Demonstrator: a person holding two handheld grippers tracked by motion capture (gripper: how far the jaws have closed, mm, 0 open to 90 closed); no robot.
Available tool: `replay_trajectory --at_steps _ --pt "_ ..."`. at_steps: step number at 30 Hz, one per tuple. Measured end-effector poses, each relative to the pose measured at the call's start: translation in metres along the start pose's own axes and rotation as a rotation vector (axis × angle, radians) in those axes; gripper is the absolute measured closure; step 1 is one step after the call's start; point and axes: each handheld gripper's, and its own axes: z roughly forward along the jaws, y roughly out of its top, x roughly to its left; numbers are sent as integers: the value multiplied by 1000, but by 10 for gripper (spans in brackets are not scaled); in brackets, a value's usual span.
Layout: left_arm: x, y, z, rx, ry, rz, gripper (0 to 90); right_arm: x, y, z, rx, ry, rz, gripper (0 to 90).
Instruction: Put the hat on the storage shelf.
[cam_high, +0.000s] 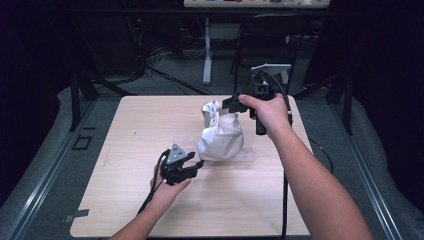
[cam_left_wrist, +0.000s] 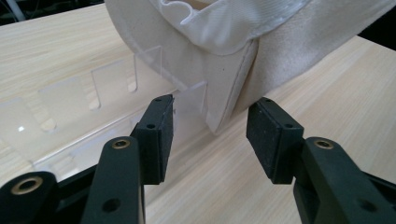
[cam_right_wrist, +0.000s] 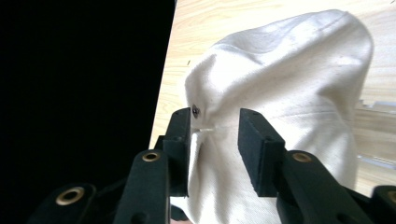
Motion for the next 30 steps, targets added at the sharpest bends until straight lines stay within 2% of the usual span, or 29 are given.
replay_trajectory --at_steps 3,9,13,14,15,18,20,22,24,28,29,30 --pt "4 -4 -9 11 -10 -16 511 -2 -4 -7 -6 -6 -17 626" --pt "19 -18 -29 30 35 -41 491 -16 -17 -19 -31 -44 -43 585" --pt "35 -29 -42 47 72 -70 476 -29 -26 -26 -50 -60 -55 556" --pt "43 -36 -48 55 90 -86 471 -36 -31 -30 -53 -67 -54 542" --pt "43 -36 -48 55 90 -86 470 -36 -31 -30 -53 -67 -54 542" --pt "54 -45 -56 69 125 -109 468 -44 -38 -33 -63 -90 -72 521" --pt "59 -49 -61 79 132 -114 464 -54 -47 -36 -78 -104 -89 504" --pt "64 -54 -66 83 142 -127 462 -58 -50 -36 -88 -107 -92 498" --pt "68 -58 -70 92 154 -123 461 -65 -57 -36 -100 -113 -93 494" --pt "75 -68 -76 109 174 -134 459 -82 -72 -32 -103 -156 -117 480" --pt "76 -69 -76 109 178 -134 457 -90 -80 -29 -114 -174 -135 478" --pt "77 -70 -76 114 189 -132 457 -90 -80 -29 -114 -174 -135 478"
